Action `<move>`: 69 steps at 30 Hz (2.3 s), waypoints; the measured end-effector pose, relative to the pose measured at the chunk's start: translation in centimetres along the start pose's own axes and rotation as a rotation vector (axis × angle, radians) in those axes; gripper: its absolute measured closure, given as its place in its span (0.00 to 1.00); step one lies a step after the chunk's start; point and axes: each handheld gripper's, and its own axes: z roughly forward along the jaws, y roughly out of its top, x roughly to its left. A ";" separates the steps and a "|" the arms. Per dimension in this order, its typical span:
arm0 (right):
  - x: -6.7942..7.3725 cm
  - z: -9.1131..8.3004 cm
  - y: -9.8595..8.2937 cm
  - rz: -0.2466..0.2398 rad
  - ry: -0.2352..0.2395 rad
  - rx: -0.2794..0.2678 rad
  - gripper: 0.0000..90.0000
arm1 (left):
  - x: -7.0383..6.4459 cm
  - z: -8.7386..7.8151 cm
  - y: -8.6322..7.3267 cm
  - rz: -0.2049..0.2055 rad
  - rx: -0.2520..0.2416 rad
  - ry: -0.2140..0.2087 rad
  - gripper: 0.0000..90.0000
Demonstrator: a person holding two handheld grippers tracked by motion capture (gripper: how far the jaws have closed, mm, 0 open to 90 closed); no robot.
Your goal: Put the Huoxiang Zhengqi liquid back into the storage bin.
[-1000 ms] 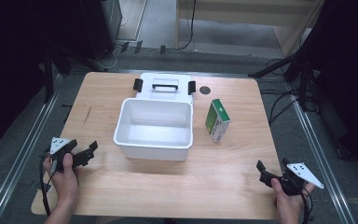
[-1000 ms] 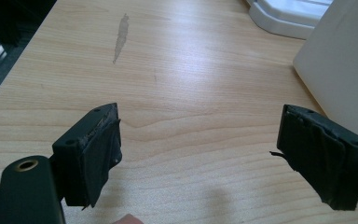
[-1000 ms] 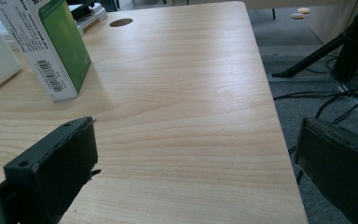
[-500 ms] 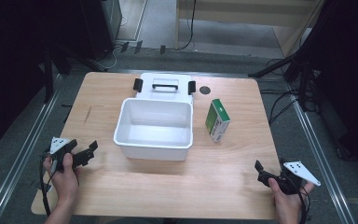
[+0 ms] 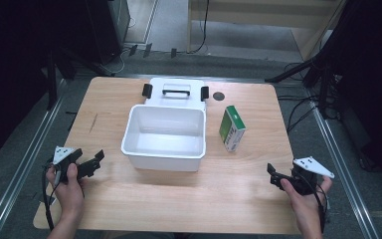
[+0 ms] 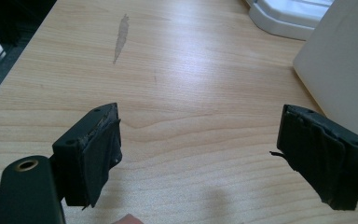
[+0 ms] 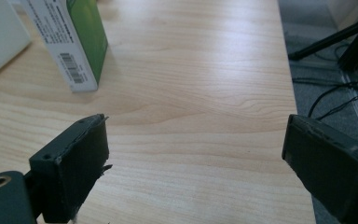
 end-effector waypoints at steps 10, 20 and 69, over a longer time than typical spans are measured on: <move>0.7 0.7 5.1 -0.098 0.025 0.287 0.09 | 0.0 0.0 0.0 0.000 0.003 0.002 0.16; 2.5 2.4 8.8 -0.184 0.047 0.621 0.13 | 0.0 0.0 0.0 -0.001 0.003 0.004 0.16; 10.0 8.6 19.2 -0.095 0.101 0.777 0.48 | 0.2 0.0 0.1 -0.011 0.004 -0.001 0.16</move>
